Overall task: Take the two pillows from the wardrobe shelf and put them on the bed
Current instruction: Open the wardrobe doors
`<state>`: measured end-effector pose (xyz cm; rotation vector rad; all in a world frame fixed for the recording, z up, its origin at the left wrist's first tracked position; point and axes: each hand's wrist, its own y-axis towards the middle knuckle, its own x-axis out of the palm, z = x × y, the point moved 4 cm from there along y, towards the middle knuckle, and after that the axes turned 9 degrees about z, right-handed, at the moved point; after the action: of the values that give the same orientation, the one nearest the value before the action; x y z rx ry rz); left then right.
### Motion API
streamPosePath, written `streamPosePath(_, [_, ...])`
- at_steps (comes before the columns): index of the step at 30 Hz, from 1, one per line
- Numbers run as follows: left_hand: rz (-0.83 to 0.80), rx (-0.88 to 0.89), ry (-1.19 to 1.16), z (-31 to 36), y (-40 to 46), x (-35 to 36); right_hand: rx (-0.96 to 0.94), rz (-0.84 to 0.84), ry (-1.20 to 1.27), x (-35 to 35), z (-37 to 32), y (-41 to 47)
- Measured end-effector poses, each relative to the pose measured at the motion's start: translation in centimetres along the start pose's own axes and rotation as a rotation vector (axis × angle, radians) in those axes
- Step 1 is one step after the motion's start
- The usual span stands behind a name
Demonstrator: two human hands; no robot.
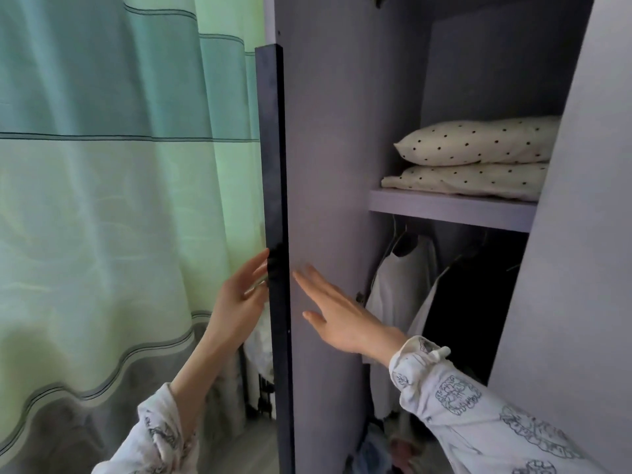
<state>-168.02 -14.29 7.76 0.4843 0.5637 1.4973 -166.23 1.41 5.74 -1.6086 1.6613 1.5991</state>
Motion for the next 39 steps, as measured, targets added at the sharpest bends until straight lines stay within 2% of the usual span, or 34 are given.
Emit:
streamPosePath(4, [0.088,0.089,0.036,0.9,-0.6,0.3,0.05,0.011,-0.126,-2.4,2.8,-1.1])
streamPosePath(9, [-0.076,0.133,0.095,2.0,0.0,7.0,0.185,0.122,-0.248,-8.0,8.2,-3.7])
streamPosePath(14, [-0.243,0.105,0.054,1.8,1.6,17.9,0.357,0.299,-0.494,-15.8,15.3,-8.0])
streamPosePath(18, [-0.347,0.088,0.036,1.8,3.4,27.8,0.471,0.346,-0.716,-22.3,21.1,-11.4])
streamPosePath(23, [-0.429,0.072,-0.021,3.3,5.9,39.0,0.52,0.446,-0.907,-28.9,26.3,-14.4])
streamPosePath(26, [-0.492,0.014,-0.057,4.4,7.1,44.3,0.534,0.446,-0.965,-30.6,28.5,-15.7])
streamPosePath(28, [-0.538,-0.04,-0.184,5.4,7.5,47.0,0.55,0.403,-0.993,-31.0,29.9,-16.6])
streamPosePath(31, [-0.528,-0.095,-0.342,6.3,7.7,49.6,0.571,0.331,-1.05,-30.8,31.1,-17.3])
streamPosePath(35, [-0.457,-0.151,-0.381,5.1,8.1,50.0,0.592,0.323,-1.077,-30.9,31.5,-17.3])
streamPosePath(39, [-0.533,-0.263,-0.426,4.6,8.3,48.2,0.615,0.346,-0.995,-30.6,31.3,-17.4])
